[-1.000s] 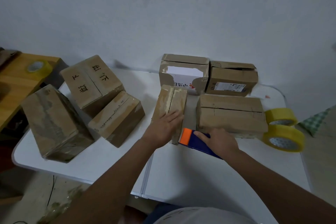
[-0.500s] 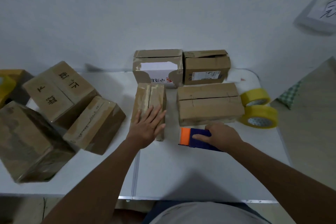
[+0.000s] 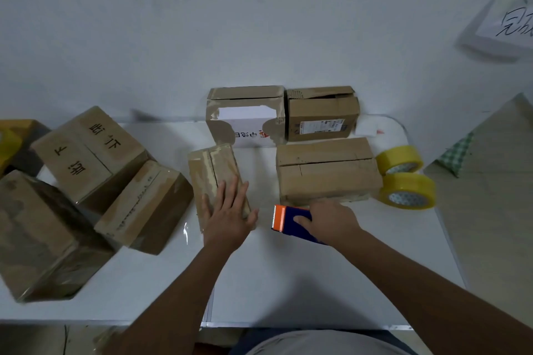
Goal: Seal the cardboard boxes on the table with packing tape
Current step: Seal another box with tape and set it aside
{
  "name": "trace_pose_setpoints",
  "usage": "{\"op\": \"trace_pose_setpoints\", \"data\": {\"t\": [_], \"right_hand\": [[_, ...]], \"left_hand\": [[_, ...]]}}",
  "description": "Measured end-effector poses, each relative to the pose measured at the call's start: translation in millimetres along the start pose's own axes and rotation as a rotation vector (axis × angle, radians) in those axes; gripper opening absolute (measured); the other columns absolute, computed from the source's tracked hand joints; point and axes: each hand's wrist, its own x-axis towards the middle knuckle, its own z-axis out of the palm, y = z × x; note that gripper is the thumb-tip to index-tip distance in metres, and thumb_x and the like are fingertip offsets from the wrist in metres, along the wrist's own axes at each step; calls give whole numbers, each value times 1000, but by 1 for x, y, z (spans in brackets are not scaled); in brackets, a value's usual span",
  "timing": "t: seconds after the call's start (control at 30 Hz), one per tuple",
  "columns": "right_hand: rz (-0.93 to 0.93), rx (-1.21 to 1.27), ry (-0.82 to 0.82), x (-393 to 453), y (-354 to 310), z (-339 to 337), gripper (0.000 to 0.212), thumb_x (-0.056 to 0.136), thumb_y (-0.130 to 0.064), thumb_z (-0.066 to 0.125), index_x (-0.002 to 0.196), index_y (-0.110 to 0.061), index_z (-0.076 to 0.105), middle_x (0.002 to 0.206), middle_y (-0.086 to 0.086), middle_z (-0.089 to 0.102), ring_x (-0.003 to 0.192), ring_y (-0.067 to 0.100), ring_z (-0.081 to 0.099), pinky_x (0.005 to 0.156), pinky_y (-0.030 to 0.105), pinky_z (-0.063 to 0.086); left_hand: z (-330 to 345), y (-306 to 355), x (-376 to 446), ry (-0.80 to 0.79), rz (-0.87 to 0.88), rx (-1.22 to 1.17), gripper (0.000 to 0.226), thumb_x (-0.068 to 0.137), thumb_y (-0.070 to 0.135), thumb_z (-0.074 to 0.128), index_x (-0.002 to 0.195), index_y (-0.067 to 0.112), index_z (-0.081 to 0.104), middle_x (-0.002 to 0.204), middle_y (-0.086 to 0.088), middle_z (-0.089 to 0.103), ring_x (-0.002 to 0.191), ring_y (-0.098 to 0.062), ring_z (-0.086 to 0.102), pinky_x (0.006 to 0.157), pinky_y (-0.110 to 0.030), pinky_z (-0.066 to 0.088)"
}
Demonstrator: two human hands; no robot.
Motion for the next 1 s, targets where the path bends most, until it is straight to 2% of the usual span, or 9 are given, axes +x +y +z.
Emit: {"op": "trace_pose_setpoints", "data": {"t": [0.23, 0.37, 0.43, 0.6, 0.7, 0.8, 0.9, 0.93, 1.0], "right_hand": [[33, -50, -74, 17, -21, 5, 48, 98, -58, 35, 81, -15, 47, 82, 4, 50, 81, 21, 53, 65, 32, 40], [182, -107, -139, 22, 10, 8, 37, 99, -45, 43, 105, -14, 62, 102, 3, 63, 95, 22, 61, 77, 32, 44], [261, -95, -175, 15, 39, 9, 42, 99, -49, 41, 111, -15, 61, 103, 3, 61, 97, 22, 61, 77, 31, 43], [252, 127, -57, 11, 17, 32, 49, 100, -53, 36, 115, -10, 52, 105, 8, 62, 96, 24, 62, 80, 34, 47], [229, 264, -25, 11, -9, 45, 43, 100, -46, 41, 118, -7, 48, 101, 7, 65, 89, 22, 64, 77, 32, 51], [195, 420, -120, 11, -19, 51, 32, 98, -38, 50, 111, -9, 50, 94, 7, 60, 93, 25, 64, 74, 31, 47], [161, 468, 54, 12, -28, 53, 23, 97, -27, 50, 112, -10, 52, 111, 8, 52, 100, 27, 58, 81, 36, 46], [148, 539, 80, 13, -33, 53, 20, 98, -24, 48, 113, -10, 53, 111, 10, 54, 98, 28, 58, 80, 38, 46], [206, 883, -54, 19, -51, 51, 20, 101, -22, 44, 116, -11, 54, 102, 15, 62, 93, 32, 62, 81, 45, 49]], "left_hand": [[-3, 4, 2, -4, -28, 15, 69, 98, 59, 24, 157, 37, -5, 165, 8, -13, 151, -16, -15, 120, -54, -7], [-2, 1, 0, -10, -36, 11, 68, 98, 54, 25, 156, 38, -5, 165, 11, -14, 151, -14, -17, 119, -54, -8], [-2, 1, 1, 0, -30, 29, 67, 99, 55, 24, 156, 38, -6, 165, 11, -14, 151, -14, -16, 119, -54, -9], [-2, -3, 4, -51, 9, -22, 64, 101, 58, 13, 155, 37, -13, 163, 10, -21, 150, -16, -21, 117, -52, -13], [-8, -11, 8, -105, 10, -218, 57, 101, 54, 6, 152, 41, -14, 163, 15, -19, 147, -7, -24, 118, -48, -15], [-14, -13, 11, -118, 2, -439, 60, 94, 58, 1, 151, 44, -5, 163, 18, -11, 147, 0, -18, 119, -44, -15], [-18, -20, 12, -125, 0, -554, 63, 96, 60, 2, 155, 40, 7, 164, 18, -1, 147, 3, -11, 118, -40, -15], [-18, -23, 12, -128, 8, -561, 62, 98, 60, 2, 156, 40, 9, 164, 18, 2, 147, 3, -10, 118, -39, -14], [-20, -28, 11, -129, 24, -546, 60, 99, 58, 4, 156, 40, 11, 164, 19, 5, 148, 4, -7, 119, -38, -10]]}}
